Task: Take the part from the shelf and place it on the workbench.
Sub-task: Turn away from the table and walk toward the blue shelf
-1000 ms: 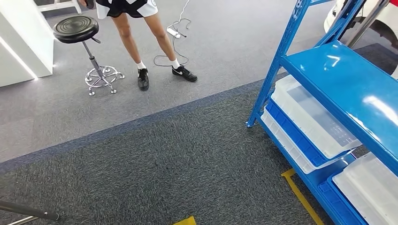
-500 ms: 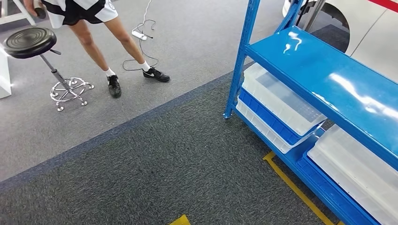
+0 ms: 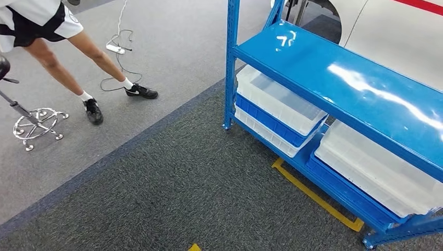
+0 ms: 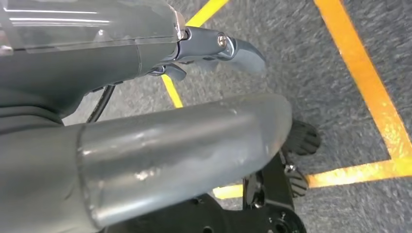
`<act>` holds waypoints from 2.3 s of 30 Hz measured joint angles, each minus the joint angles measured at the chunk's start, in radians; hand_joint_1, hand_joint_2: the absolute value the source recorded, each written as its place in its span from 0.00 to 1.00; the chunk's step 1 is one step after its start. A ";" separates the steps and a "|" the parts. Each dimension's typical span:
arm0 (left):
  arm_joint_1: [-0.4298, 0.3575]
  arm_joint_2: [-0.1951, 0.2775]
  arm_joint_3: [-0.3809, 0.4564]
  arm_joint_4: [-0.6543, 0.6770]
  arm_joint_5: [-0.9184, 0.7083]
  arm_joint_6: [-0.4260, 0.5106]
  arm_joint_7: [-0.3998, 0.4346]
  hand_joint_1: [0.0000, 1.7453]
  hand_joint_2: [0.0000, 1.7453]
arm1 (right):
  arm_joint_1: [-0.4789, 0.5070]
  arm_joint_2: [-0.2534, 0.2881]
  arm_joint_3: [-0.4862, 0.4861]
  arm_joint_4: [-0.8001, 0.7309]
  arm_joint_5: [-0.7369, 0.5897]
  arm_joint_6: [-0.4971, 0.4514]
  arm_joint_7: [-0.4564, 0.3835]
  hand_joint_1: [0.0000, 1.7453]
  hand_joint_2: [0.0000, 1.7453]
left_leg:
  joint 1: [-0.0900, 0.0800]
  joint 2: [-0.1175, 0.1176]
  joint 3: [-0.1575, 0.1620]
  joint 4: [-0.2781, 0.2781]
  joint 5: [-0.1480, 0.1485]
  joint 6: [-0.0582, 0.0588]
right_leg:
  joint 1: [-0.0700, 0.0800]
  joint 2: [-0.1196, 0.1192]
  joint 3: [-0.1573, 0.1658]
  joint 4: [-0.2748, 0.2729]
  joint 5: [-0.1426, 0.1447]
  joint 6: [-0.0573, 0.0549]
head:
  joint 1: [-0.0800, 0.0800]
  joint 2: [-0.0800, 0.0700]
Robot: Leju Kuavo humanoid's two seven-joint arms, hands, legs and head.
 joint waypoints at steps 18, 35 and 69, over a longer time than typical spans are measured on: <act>-0.012 -0.002 0.001 0.000 0.004 0.000 0.008 0.00 0.00 | 0.000 0.009 0.000 0.000 -0.009 -0.055 0.003 0.00 0.00 | 0.006 0.161 0.032 0.002 -0.032 -0.021 | 0.001 -0.151 0.013 -0.011 -0.010 -0.003 | 0.004 0.000; -0.001 -0.001 0.005 0.001 0.011 0.004 0.021 0.00 0.00 | 0.000 0.020 -0.001 0.000 -0.009 -0.044 -0.009 0.00 0.00 | 0.011 0.053 0.010 -0.020 0.011 0.015 | -0.001 -0.052 -0.041 0.075 -0.050 0.024 | 0.006 0.000; -0.003 -0.002 0.019 0.002 0.005 0.017 0.031 0.00 0.00 | 0.006 0.024 -0.001 0.000 0.000 -0.026 -0.054 0.00 0.00 | -0.007 0.053 0.002 -0.009 0.003 -0.005 | 0.011 -0.060 0.010 -0.006 -0.011 -0.012 | 0.007 0.000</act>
